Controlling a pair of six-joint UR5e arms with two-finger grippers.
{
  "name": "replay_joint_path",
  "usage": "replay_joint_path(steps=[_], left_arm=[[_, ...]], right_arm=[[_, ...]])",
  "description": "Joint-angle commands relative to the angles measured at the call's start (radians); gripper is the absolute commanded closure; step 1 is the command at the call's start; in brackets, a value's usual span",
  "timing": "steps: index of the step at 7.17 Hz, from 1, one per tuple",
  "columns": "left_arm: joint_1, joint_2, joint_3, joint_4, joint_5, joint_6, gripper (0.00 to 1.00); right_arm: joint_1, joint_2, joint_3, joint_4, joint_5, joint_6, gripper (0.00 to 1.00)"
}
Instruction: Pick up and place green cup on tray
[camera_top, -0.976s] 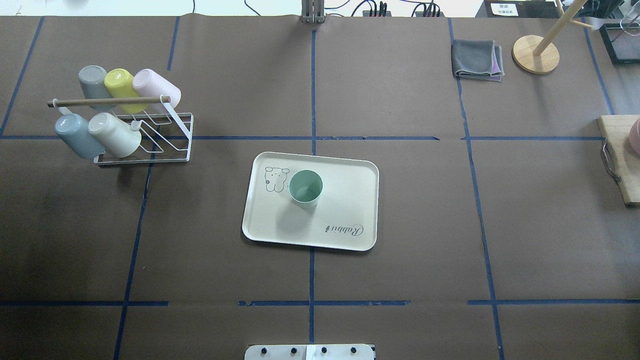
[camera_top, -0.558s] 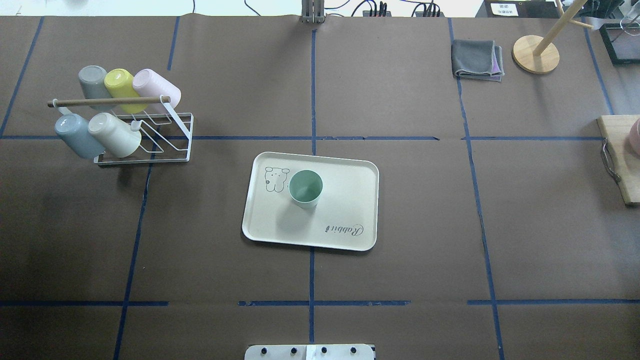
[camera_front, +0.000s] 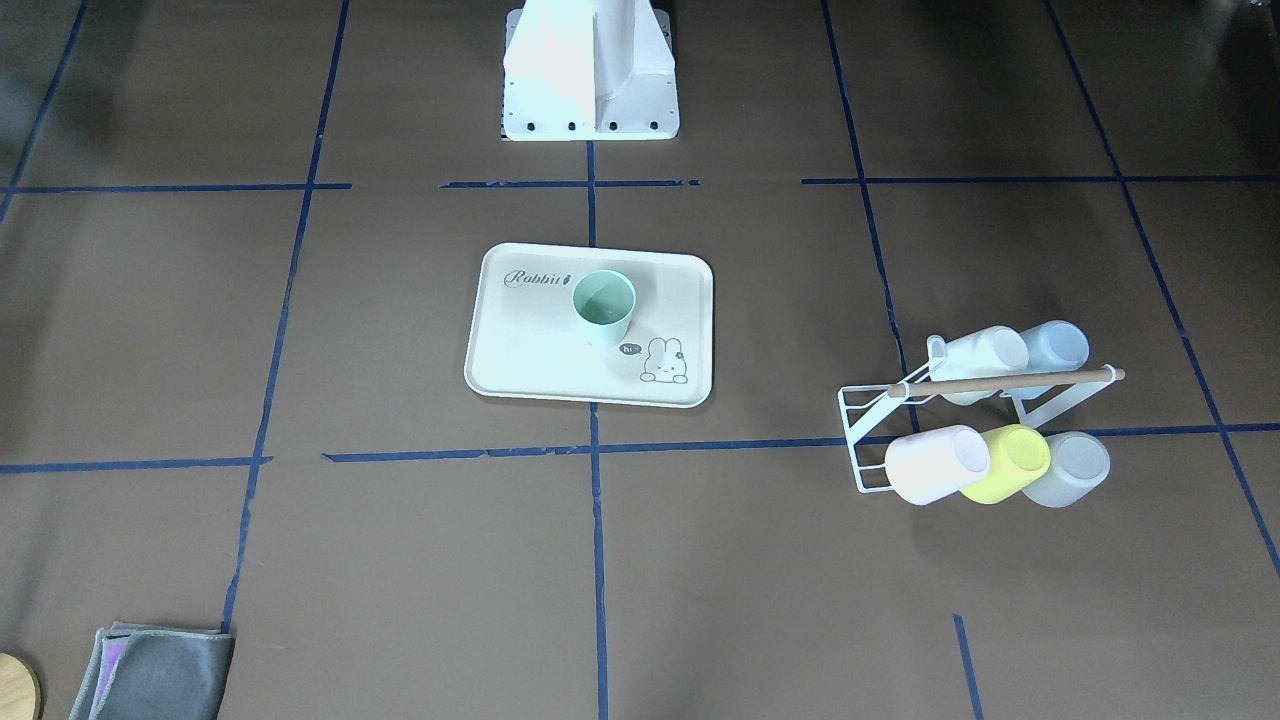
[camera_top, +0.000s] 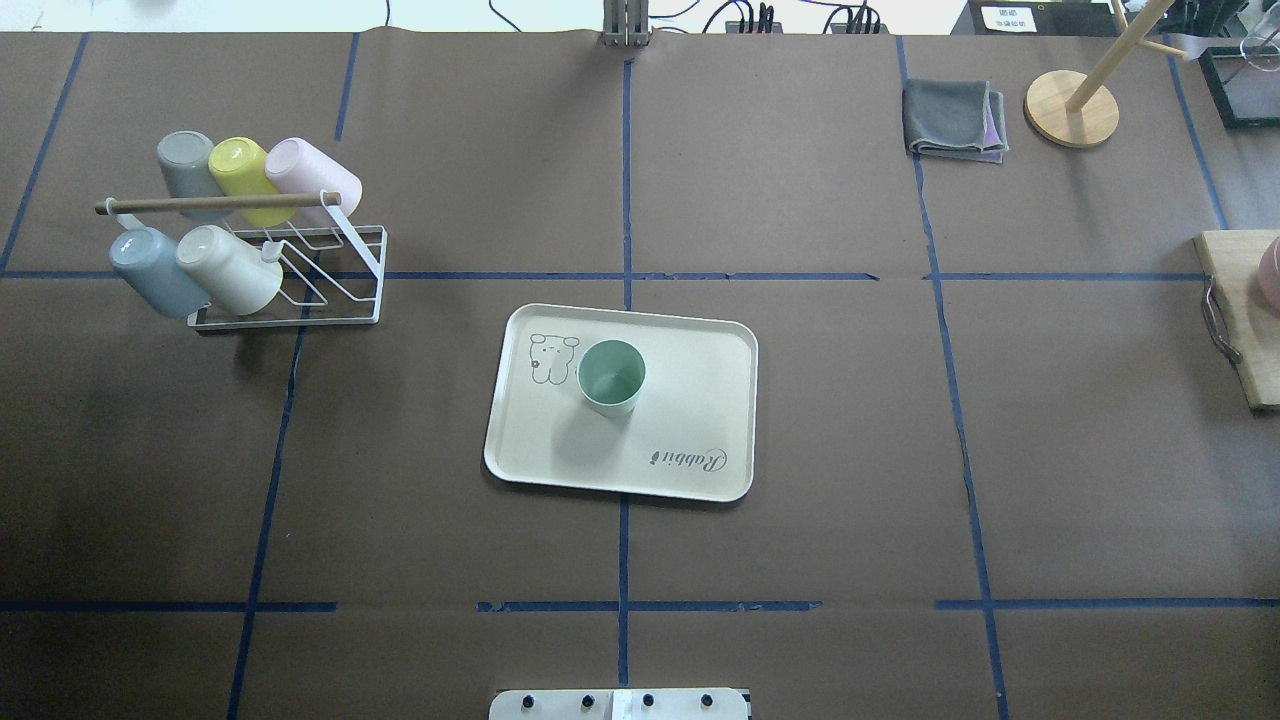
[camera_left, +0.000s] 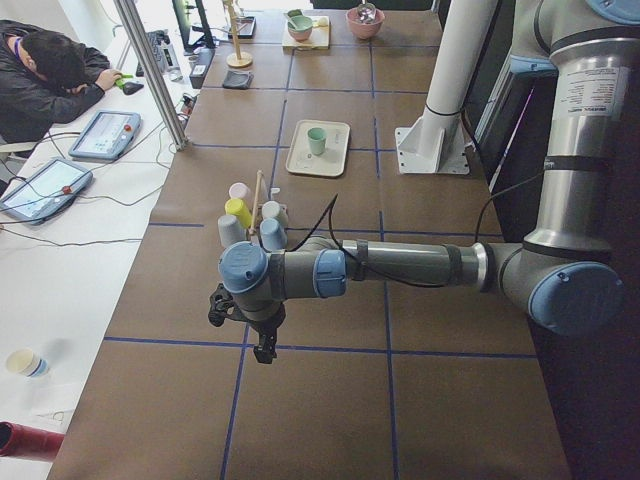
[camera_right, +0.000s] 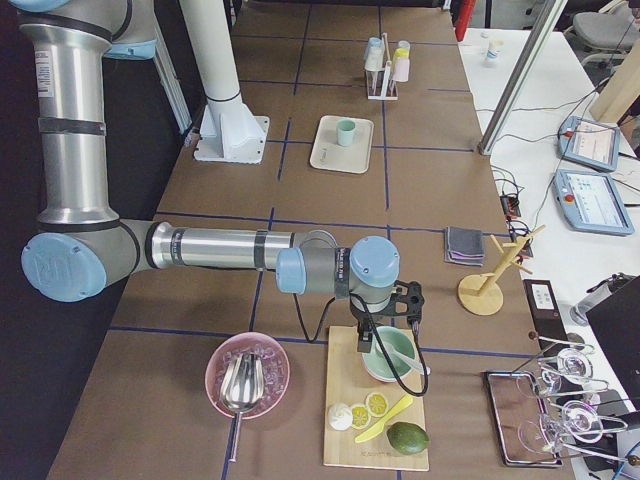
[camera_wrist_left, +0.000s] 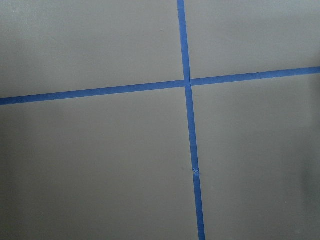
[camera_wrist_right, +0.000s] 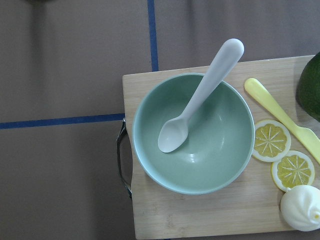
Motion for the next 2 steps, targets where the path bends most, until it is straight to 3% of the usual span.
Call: replay_joint_path(steps=[1,2], left_arm=[[0.0,0.0,0.0,0.0,0.0,0.0,0.0],[0.0,0.0,0.0,0.0,-0.001,0.0,0.0]], right_arm=[[0.0,0.002,0.001,0.0,0.0,0.0,0.0],[0.0,0.002,0.001,0.0,0.0,0.0,0.0]])
